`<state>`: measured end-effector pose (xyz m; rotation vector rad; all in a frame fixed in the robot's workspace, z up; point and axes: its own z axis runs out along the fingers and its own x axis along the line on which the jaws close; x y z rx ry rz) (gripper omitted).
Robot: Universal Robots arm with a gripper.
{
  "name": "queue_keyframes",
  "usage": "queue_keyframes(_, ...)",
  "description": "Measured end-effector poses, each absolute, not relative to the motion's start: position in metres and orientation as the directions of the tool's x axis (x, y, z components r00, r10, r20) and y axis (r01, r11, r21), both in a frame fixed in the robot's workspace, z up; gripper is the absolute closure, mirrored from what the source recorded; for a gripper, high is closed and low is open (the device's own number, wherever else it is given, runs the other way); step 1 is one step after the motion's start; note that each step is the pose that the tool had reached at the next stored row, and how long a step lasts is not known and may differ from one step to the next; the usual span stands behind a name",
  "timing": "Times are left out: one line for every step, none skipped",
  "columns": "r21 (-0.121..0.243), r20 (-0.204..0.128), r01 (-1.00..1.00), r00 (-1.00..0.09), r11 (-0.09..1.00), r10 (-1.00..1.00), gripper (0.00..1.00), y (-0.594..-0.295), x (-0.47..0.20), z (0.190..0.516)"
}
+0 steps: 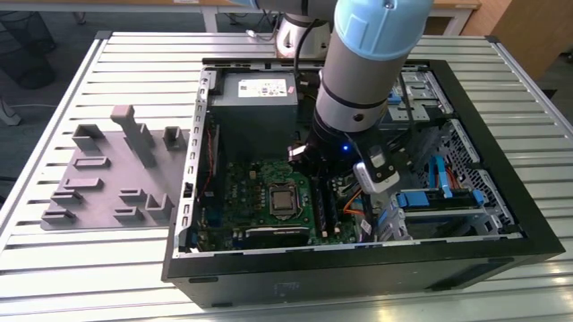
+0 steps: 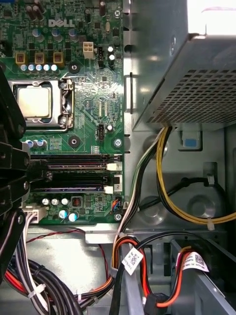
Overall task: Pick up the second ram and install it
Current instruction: 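Press down the second ram until it locks into place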
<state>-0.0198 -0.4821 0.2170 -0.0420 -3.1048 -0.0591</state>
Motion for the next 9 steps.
queue_keyframes(0.037,0.036,0.028,-0.999,0.999,0.026,0.89,-0.4821,-0.0198,0.2163)
queue_keyframes(0.037,0.037,0.028,-0.999,0.999,0.026,0.89,-0.4822,-0.0199,0.2155)
queue_keyframes(0.037,0.037,0.028,-0.999,0.999,0.026,0.89,-0.4822,-0.0199,0.2148)
queue_keyframes(0.037,0.037,0.028,-0.999,0.999,0.026,0.89,-0.4822,-0.0198,0.2147)
queue_keyframes(0.037,0.037,0.028,-0.999,0.999,0.026,0.89,-0.4822,-0.0198,0.2145)
queue_keyframes(0.037,0.036,0.028,-0.999,0.999,0.026,0.89,-0.4821,-0.0198,0.2149)
queue_keyframes(0.039,0.036,0.028,-0.999,0.999,0.026,0.89,-0.4819,-0.0197,0.2162)
queue_keyframes(0.041,0.035,0.028,-0.999,0.999,0.026,0.89,-0.4816,-0.0196,0.2181)
queue_keyframes(0.041,0.035,0.028,-0.999,0.999,0.026,0.89,-0.4817,-0.0197,0.2209)
